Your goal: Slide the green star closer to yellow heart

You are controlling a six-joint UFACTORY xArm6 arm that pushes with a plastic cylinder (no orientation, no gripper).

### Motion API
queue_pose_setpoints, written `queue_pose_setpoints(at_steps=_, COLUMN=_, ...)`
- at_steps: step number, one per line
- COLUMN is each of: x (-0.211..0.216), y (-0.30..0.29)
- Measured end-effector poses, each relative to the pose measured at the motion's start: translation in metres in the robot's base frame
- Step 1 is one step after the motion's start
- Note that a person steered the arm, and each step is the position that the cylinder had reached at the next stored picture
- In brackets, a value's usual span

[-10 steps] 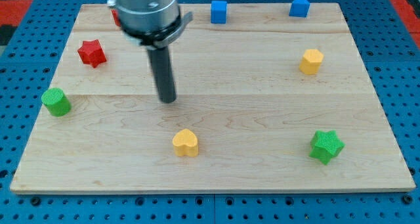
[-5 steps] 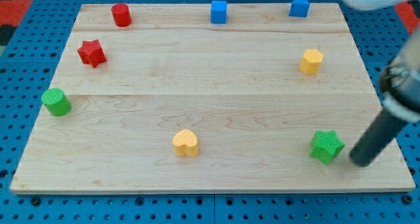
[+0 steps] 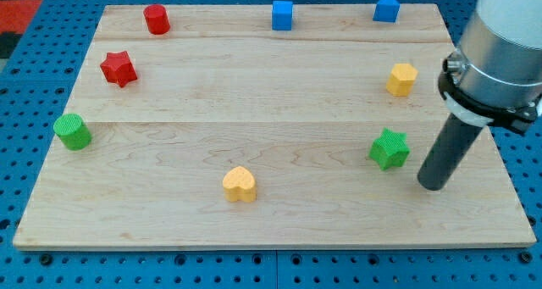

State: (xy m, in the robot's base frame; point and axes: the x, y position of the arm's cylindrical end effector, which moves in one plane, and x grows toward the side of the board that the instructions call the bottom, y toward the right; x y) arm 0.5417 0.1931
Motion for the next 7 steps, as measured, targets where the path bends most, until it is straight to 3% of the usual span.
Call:
queue_pose_setpoints(at_steps=2, x=-0.023, y=0.04)
queue_pose_setpoints(at_steps=3, x=-0.076, y=0.016)
queue_pose_setpoints(at_steps=4, x=-0.053, y=-0.041)
queue_pose_setpoints(at_steps=6, x=-0.027, y=-0.055)
queue_pose_setpoints(at_steps=7, x=-0.041, y=-0.09)
